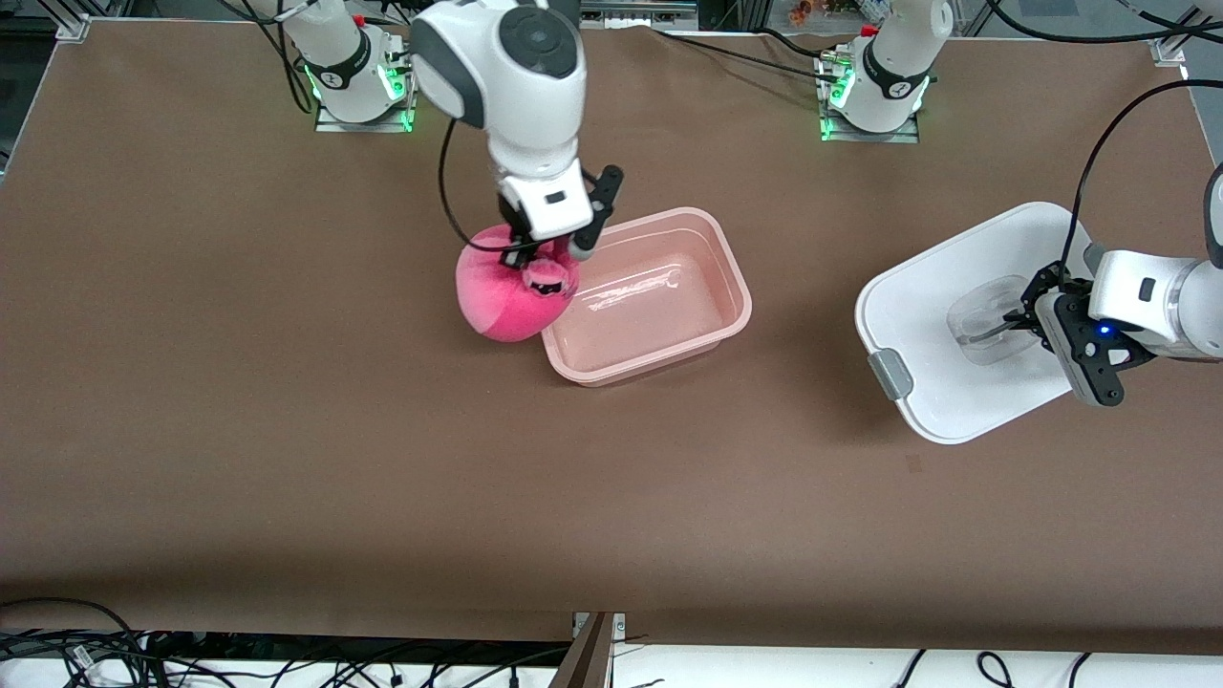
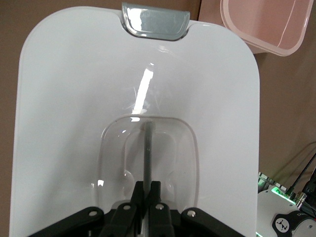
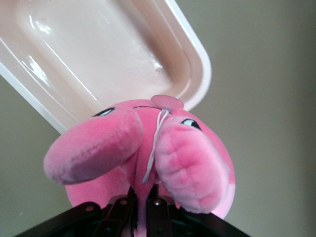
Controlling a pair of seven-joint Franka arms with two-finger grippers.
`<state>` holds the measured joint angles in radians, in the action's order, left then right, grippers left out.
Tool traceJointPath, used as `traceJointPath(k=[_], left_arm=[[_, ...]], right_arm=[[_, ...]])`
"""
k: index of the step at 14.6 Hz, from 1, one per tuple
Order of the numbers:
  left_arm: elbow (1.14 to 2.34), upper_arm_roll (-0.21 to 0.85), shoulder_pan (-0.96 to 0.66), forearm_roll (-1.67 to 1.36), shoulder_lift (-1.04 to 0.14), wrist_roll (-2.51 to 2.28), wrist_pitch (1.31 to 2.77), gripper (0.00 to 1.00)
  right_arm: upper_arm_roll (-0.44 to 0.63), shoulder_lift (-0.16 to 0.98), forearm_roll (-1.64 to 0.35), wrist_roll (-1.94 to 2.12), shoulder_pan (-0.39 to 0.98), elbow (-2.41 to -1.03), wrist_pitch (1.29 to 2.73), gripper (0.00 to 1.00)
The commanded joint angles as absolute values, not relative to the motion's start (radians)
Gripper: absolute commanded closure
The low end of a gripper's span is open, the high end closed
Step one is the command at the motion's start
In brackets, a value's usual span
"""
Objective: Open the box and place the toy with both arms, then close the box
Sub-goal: 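Carry the pink toy into the pink box and open the right gripper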
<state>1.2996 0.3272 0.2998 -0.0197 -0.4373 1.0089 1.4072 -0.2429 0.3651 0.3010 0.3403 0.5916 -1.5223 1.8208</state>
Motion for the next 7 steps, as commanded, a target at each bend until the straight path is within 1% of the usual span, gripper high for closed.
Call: traceJointPath(k=[1,4,6,7], left_arm=[[1.290,0.337,0.305,0.008,-0.430,1.026,1.390,1.00],[1.287,0.336,0.302,0.035,-0.431,1.023,1.390,1.00],[1.284,0.337,0.310,0.060,-0.428,1.023,1.390,1.00],[1.284,0.337,0.305,0.060,-0.431,1.023,1.390,1.00]], right_arm=[[-0.230,0.393,0.328,0.273,0.647,-1.491,1.802,1.00],[-0.230,0.440,0.409,0.236,0.722,-1.490,1.813,1.00],[-0.230,0.492,0.452,0.189,0.761,-1.456,1.819,1.00],[-0.229,0.524,0.463,0.137,0.776,-1.422,1.818,0.96]])
